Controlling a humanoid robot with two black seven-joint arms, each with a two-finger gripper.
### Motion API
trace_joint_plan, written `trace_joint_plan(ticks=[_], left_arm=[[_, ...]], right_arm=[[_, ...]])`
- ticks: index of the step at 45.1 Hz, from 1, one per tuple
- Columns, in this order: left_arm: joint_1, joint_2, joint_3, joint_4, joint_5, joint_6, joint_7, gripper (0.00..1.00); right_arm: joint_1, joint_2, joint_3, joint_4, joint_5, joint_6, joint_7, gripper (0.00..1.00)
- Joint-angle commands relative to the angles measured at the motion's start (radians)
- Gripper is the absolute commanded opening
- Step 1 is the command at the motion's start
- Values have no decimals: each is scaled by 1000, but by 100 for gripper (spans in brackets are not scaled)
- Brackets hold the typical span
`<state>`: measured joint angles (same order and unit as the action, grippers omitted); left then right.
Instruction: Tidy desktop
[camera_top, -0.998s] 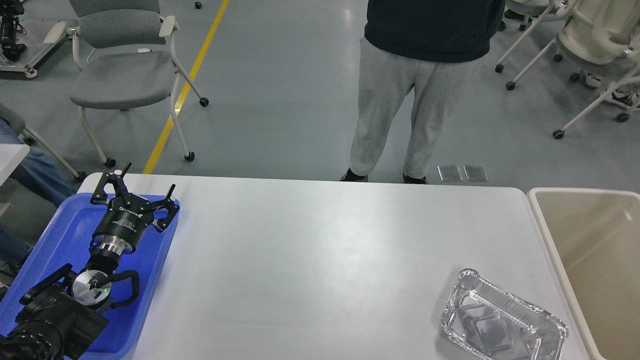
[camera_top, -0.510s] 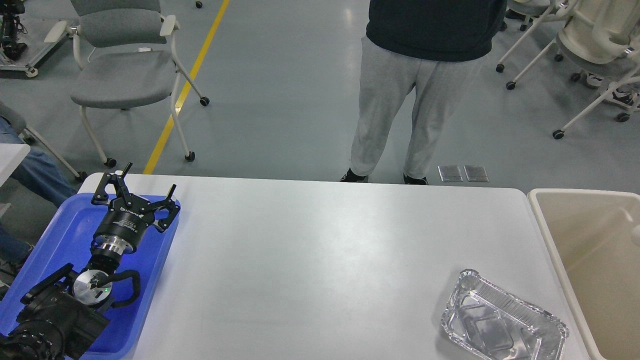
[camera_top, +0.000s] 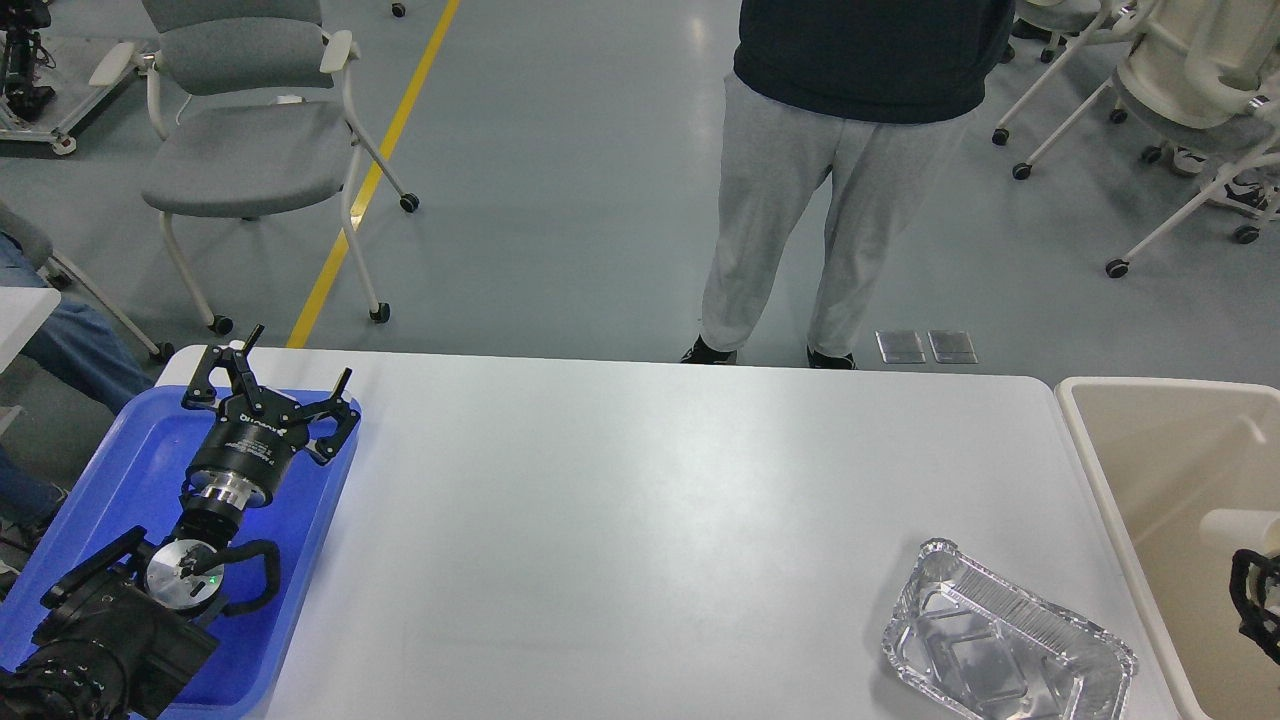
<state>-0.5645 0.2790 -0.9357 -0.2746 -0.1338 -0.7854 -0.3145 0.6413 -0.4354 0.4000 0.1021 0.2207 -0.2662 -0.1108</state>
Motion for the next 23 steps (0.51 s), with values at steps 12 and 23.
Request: trace_joint_plan(ticks=[12,23], left_arm=[[0,0,0,0,0,0,0,100],[0,0,0,0,0,0,0,100]], right_arm=[[-9,0,-16,-2,-9,-2,0,100],[18,-97,16,11,-6,2,0,100]])
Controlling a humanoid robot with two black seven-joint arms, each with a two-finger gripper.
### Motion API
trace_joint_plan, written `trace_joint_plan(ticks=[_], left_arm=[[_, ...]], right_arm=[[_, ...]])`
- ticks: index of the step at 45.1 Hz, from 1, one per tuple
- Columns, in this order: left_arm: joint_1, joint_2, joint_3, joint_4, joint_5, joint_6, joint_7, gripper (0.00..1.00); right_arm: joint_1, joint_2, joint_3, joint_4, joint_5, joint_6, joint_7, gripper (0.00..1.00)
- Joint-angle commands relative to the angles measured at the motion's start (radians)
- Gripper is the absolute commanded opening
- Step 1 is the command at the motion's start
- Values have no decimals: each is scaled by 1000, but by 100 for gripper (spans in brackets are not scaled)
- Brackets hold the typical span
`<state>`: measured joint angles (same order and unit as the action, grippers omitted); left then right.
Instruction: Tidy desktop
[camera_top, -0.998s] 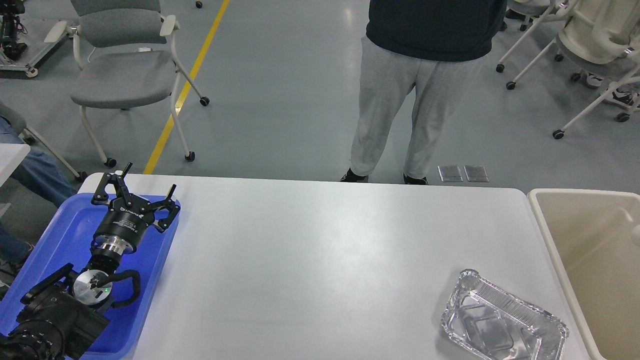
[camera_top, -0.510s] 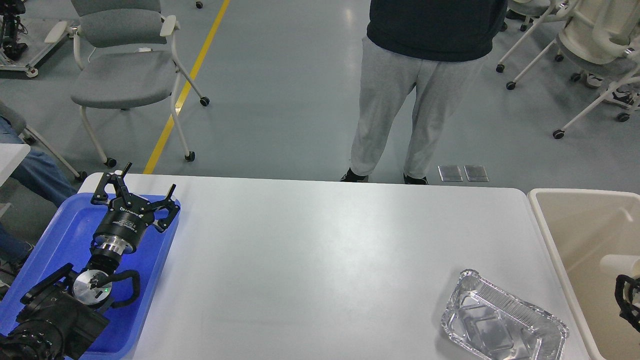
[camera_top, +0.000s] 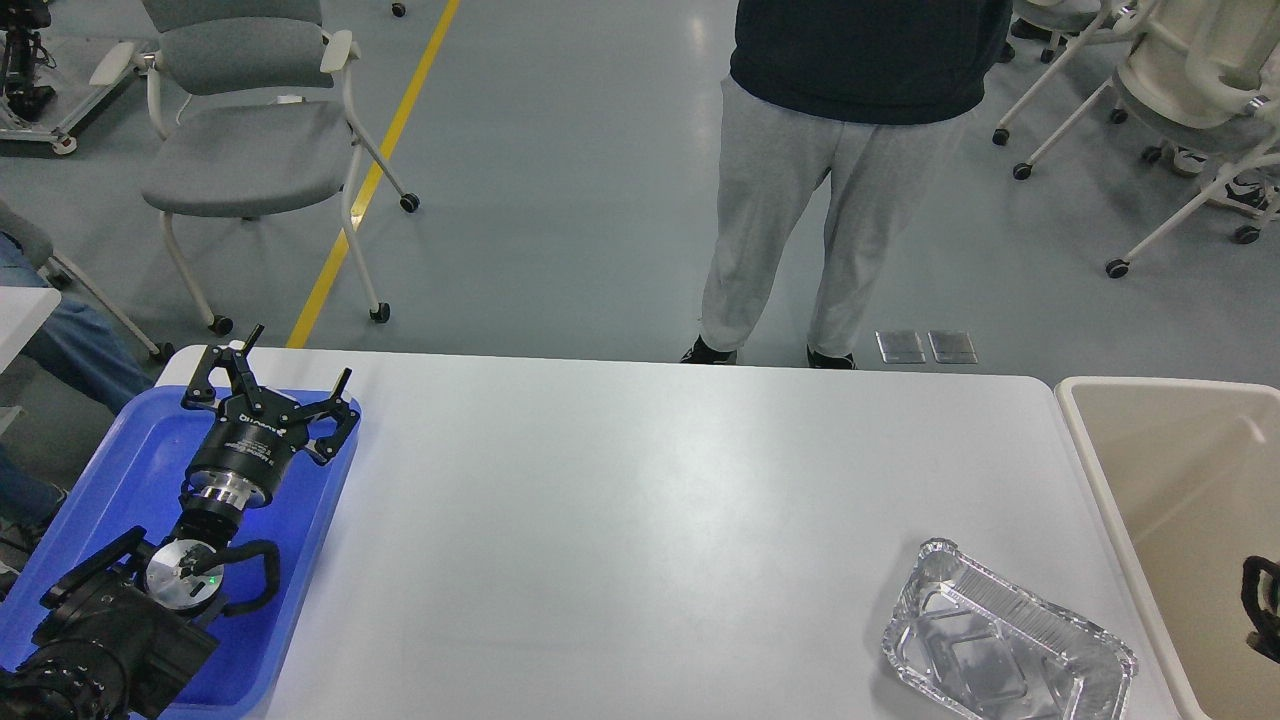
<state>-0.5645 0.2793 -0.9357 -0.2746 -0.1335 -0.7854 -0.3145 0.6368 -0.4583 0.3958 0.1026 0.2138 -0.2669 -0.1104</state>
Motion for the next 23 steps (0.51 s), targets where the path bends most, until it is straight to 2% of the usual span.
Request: trace_joint_plan(ticks=[1,8,14,23], left_arm=[[0,0,2,0,0,0,0,100],[0,0,0,0,-2,0,0,100],[0,0,0,0,-2,0,0,100],[0,0,0,0,-2,0,0,100]], right_arm=[[30,-82,23,12,1,5,0,100],[78,-173,61,113,1,9,6,100],[93,-287,195,316,1,9,31,100],[92,-419,362,613,-1,29,32,100]])
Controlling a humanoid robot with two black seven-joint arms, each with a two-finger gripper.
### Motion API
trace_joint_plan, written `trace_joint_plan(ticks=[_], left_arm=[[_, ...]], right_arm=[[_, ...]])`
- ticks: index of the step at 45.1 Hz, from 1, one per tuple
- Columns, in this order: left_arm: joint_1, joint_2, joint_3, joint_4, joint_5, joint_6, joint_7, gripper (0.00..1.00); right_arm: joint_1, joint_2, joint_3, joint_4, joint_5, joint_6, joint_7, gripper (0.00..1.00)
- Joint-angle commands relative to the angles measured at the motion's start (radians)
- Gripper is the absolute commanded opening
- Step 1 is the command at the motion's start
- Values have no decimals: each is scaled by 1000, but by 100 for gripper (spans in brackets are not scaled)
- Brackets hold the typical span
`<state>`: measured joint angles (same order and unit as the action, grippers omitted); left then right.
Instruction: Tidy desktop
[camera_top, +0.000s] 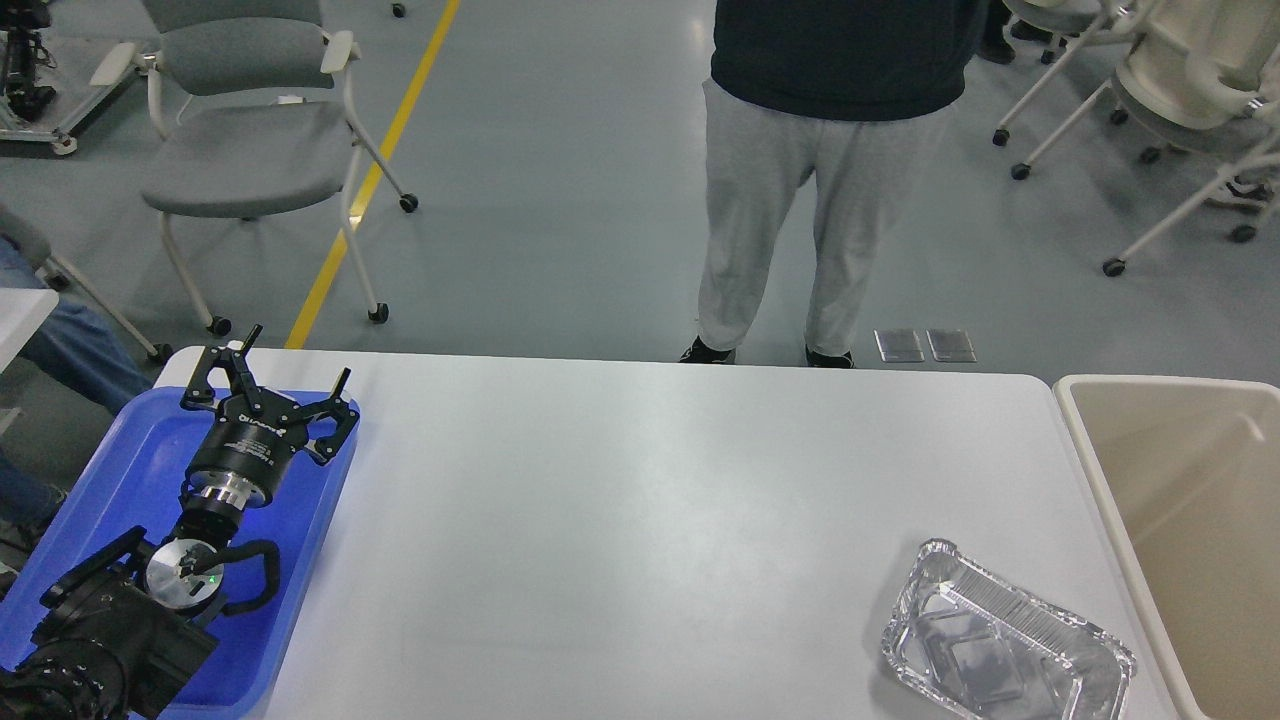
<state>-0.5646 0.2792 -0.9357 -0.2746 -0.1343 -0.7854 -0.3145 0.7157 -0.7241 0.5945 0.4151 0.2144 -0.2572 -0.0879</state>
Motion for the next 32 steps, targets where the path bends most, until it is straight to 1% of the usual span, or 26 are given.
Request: trace_joint_plan(ticks=[1,3,4,5,14,15,17,23,29,32], left_arm=[[0,0,0,0,-1,0,0,100],[0,0,0,0,1,0,0,100],[0,0,0,0,-1,0,0,100],[0,0,0,0,1,0,0,100],[0,0,2,0,-1,0,0,100],[0,0,2,0,-1,0,0,100],[0,0,0,0,-1,0,0,100],[0,0,2,0,-1,0,0,100],[0,0,2,0,-1,0,0,100],[0,0,2,0,-1,0,0,100]], right_arm=[[13,-169,171,333,0,32,10,100],[11,-195,183,392,0,64,10,100],[7,-210,200,445,0,125,10,100],[5,-213,203,456,0,153,10,100],[-1,-196,209,475,14,467,8,100],[-4,-190,209,478,14,490,8,100],[-8,-172,211,490,14,521,8,100],[-15,-109,211,496,14,553,8,100],[-16,-51,211,493,11,615,8,100],[-18,9,214,492,7,636,7,100]])
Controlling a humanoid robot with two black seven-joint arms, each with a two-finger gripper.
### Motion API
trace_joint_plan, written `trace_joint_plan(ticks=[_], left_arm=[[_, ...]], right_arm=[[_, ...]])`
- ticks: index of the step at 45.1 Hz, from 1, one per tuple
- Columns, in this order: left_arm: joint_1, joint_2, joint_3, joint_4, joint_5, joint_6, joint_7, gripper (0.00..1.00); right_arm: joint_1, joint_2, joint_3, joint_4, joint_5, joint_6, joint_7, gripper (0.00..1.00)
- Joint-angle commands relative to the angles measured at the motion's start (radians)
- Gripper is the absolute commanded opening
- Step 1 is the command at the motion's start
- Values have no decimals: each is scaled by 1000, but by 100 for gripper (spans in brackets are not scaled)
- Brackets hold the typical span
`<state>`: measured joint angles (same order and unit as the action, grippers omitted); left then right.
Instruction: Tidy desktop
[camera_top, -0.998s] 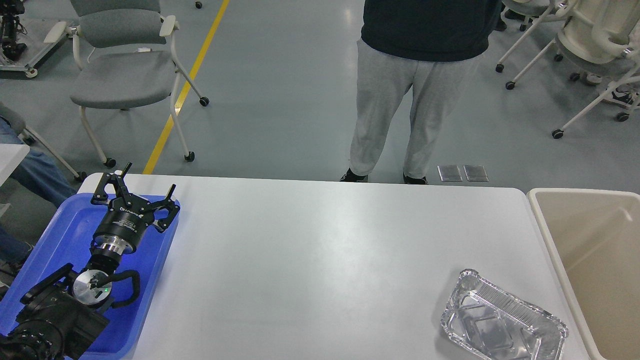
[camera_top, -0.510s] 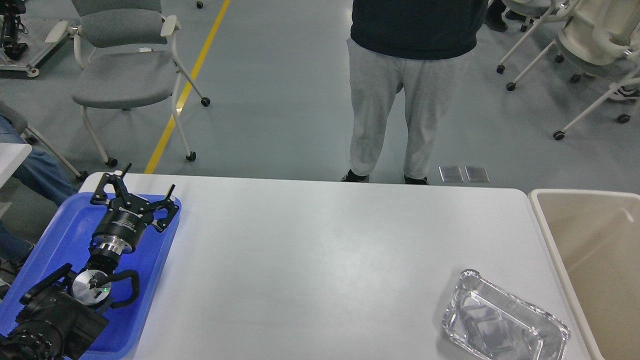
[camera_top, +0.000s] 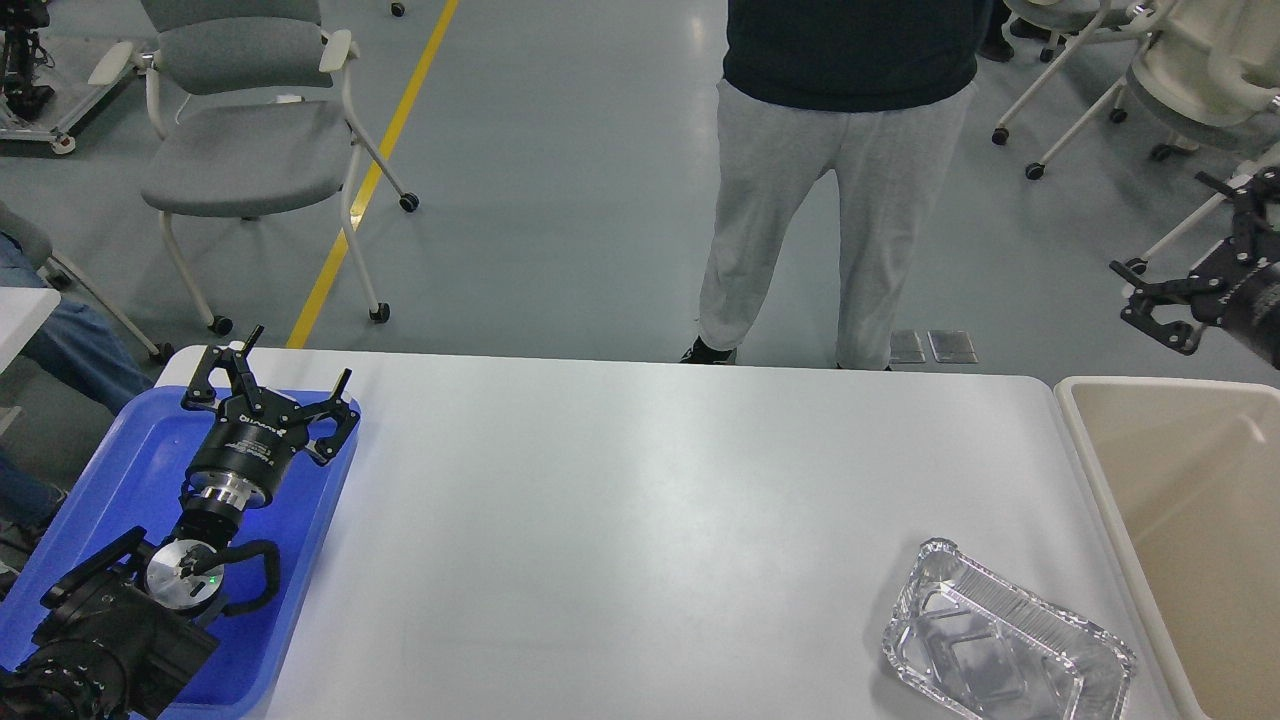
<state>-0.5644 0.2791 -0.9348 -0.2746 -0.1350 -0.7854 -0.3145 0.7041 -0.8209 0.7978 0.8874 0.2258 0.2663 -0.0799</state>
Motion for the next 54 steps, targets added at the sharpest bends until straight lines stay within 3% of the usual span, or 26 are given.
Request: trace_joint_plan(ticks=[1,30,45,54], left_arm=[[0,0,1,0,0,0,0,100],[0,0,1,0,0,0,0,100],[0,-1,1,0,0,0,0,100],[0,-1,1,0,2,0,0,100]], right_arm=[[-8,114,11,19,-9,114,-1,100],[-40,422,35,-114,-51,251,9,100],[-109,457,83,-122,-51,277,31,100],[-132,505,87,-241,-49,340,52,100]])
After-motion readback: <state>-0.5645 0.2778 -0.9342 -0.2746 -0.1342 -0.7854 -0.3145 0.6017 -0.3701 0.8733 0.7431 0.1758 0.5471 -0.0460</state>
